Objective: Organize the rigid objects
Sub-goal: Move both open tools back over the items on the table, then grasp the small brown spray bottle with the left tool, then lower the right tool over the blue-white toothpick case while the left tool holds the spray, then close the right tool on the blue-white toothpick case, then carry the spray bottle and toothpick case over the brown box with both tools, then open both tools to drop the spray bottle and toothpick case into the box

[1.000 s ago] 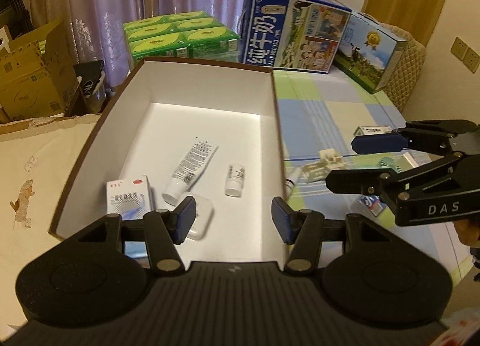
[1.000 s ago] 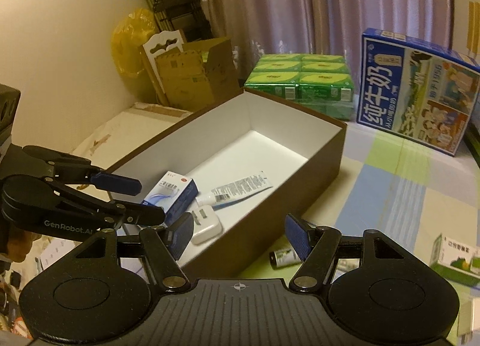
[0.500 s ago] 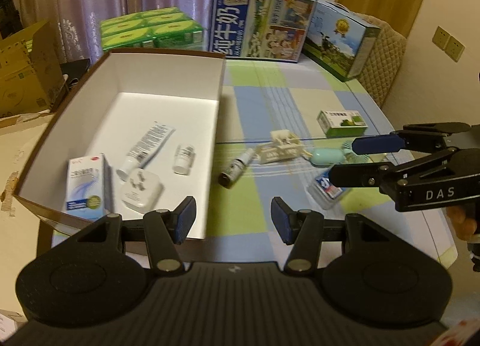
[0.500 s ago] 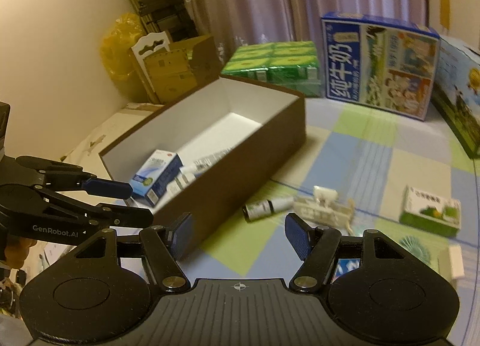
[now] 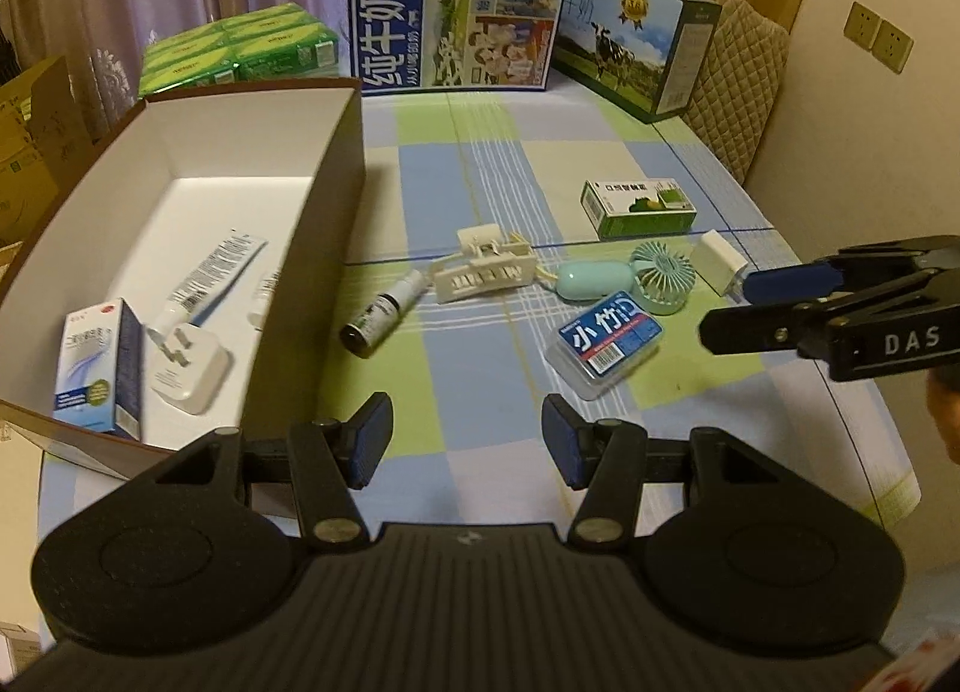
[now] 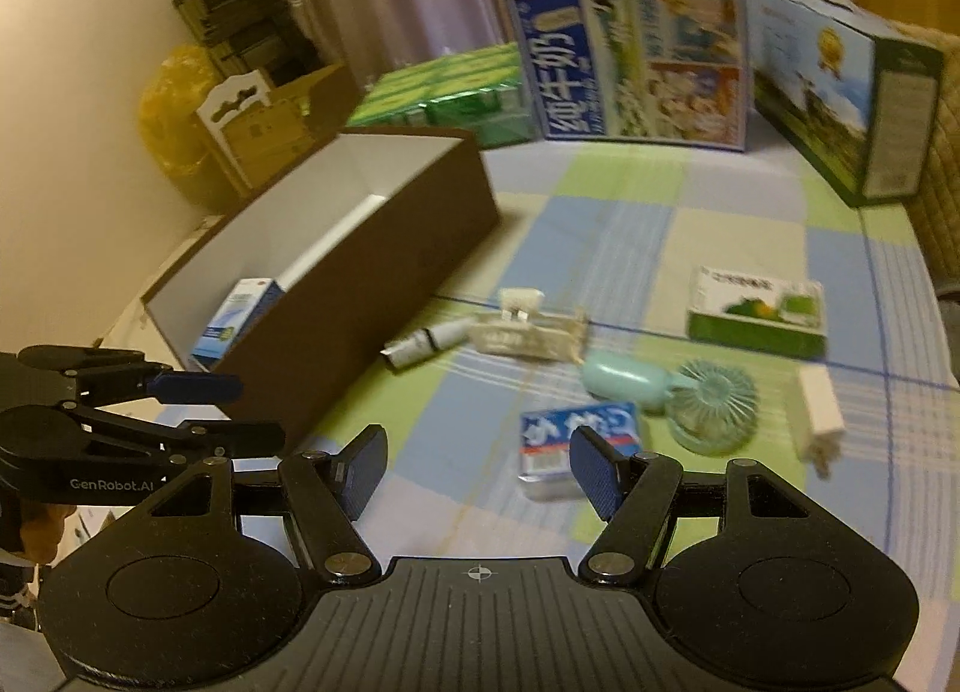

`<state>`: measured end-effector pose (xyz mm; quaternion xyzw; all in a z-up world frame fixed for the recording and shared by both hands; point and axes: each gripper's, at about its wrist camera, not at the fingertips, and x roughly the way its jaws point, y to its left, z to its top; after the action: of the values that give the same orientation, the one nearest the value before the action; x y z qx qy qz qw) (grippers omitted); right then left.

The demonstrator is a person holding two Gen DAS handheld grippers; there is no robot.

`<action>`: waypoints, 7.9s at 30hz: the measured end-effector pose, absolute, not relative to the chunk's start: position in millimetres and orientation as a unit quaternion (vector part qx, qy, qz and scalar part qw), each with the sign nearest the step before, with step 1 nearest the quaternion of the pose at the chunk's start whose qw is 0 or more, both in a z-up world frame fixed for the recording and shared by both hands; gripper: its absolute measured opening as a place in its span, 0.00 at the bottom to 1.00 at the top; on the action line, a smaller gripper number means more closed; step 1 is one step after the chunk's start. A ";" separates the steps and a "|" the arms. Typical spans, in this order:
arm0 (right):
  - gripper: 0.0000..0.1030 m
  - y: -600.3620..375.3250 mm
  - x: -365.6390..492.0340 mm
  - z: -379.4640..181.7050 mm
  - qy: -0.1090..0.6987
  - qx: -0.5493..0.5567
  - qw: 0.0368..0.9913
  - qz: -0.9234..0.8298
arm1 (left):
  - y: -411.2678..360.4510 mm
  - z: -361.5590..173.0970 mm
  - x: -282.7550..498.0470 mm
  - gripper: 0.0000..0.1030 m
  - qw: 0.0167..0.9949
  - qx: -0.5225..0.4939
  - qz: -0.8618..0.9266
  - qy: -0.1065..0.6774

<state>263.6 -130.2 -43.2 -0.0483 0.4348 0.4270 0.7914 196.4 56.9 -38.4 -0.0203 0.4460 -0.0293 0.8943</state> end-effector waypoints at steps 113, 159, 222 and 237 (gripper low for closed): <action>0.66 -30.5 268.8 -165.2 0.385 -0.309 0.665 0.560 | 80.4 -145.3 213.1 0.19 0.838 -0.110 0.137 0.517; 0.52 -45.6 254.4 -108.7 0.399 -0.222 0.727 0.513 | 71.9 -79.5 193.6 0.18 0.874 -0.105 0.084 0.467; 0.52 237.6 311.2 -90.8 0.430 -0.205 0.797 0.371 | 310.3 -65.8 360.2 0.19 0.886 -0.005 0.031 0.462; 0.52 244.7 347.5 -104.1 0.438 -0.204 0.809 0.336 | 312.2 -86.3 403.9 0.36 0.886 0.008 0.017 0.463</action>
<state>347.5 244.7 -104.1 -0.2040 0.4375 0.3362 0.8087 403.9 312.2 -86.3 0.0077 0.4635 0.0173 0.8859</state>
